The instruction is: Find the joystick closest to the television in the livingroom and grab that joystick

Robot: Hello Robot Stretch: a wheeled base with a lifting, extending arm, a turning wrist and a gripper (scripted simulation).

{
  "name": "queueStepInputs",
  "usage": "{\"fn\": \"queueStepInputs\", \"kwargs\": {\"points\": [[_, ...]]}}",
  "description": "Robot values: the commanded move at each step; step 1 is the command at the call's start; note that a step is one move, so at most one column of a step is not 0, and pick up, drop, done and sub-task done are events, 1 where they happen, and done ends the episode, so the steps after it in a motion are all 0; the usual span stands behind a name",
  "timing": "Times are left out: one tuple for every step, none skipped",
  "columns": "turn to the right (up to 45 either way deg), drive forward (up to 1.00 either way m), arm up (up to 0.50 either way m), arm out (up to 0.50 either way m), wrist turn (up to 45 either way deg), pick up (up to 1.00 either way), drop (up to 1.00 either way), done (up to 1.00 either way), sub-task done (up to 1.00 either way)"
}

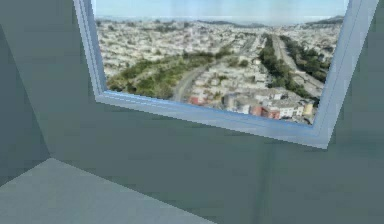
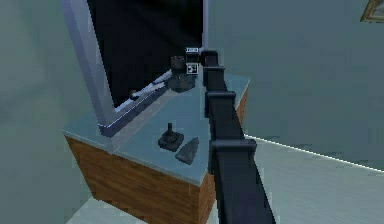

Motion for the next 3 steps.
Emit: {"fn": "queueStepInputs", "kwargs": {"points": [[0.0,0.0,0.0,0.0,30.0,0.0,0.0,0.0,0.0],[0.0,0.0,-0.3,0.0,0.0,0.0,0.0,0.0,0.0],[0.0,0.0,0.0,0.0,0.0,1.0,0.0,0.0,0.0]]}}
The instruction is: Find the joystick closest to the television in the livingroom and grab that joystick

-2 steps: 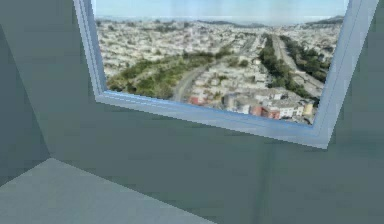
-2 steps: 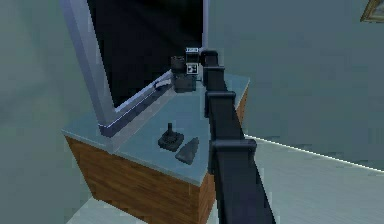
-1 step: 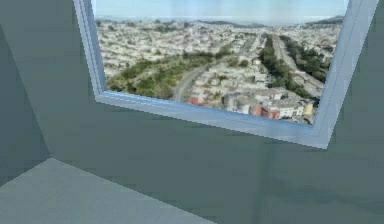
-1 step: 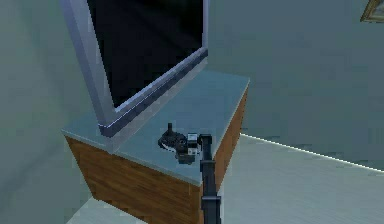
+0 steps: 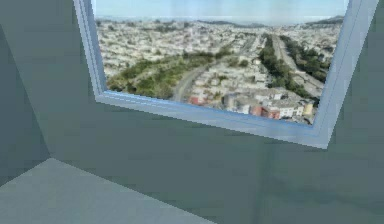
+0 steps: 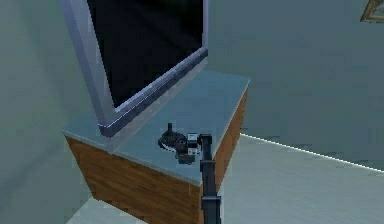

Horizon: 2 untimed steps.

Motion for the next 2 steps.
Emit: {"fn": "queueStepInputs", "kwargs": {"points": [[0.0,0.0,0.1,0.0,0.0,0.0,0.0,0.0,0.0],[0.0,0.0,0.0,0.0,0.0,0.0,0.0,1.0,0.0]]}}
